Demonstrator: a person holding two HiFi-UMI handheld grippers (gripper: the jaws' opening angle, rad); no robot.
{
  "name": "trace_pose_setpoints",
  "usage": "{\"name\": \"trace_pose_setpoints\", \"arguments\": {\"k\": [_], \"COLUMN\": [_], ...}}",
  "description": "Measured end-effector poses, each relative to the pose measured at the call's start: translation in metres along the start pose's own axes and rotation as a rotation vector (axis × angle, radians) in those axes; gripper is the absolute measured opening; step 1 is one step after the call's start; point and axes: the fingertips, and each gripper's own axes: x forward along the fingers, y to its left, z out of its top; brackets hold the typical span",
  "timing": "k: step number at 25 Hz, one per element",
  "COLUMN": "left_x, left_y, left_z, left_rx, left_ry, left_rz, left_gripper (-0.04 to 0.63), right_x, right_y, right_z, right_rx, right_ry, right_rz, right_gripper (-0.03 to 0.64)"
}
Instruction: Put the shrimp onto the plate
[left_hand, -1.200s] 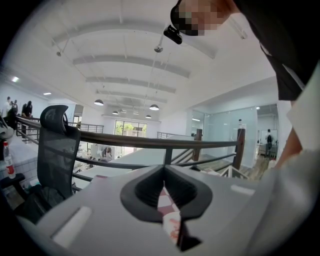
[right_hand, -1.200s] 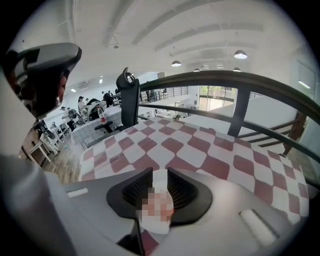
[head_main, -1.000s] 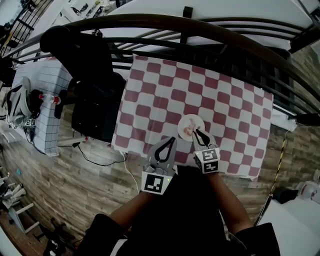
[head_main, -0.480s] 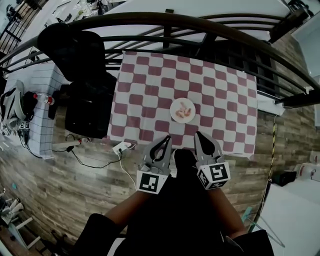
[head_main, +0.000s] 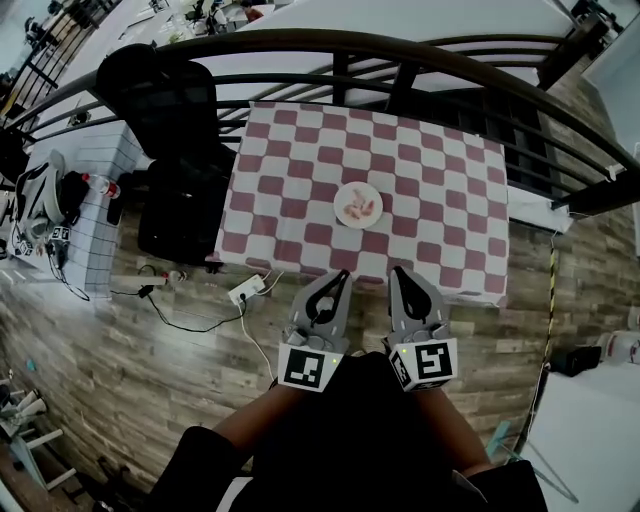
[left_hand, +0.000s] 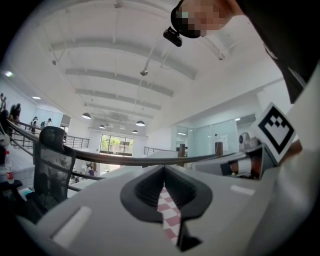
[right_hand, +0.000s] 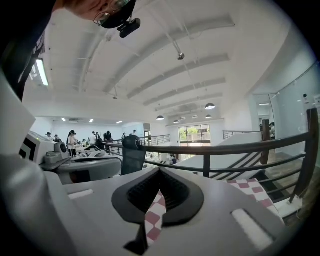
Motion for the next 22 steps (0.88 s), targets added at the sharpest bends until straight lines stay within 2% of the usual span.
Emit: {"name": "trace_pose_setpoints", "arguments": {"k": [9, 16, 22], "left_x": [-0.048, -0.082, -0.117], "left_y": [-0.071, -0.125, -0.160], "left_z": [0.003, -0.001, -0.008], "left_rx": [0.027, 0.052, 0.091], "left_ry": [-0.034, -0.040, -0.052], "left_rz": [0.044, 0.018, 0.000], "left_gripper": [0.008, 0.008, 0.008], "right_x": [-0.087, -0.142, -0.188], "right_y": [0.014, 0.014, 0.031], "right_z": [-0.020, -0.025, -0.050], "right_rx": [-0.018, -0.024, -0.010], "right_ry": [-0.012, -0.049, -0.049], "right_rz": [0.035, 0.013, 0.008], "right_gripper": [-0.002, -0.002, -0.003]}}
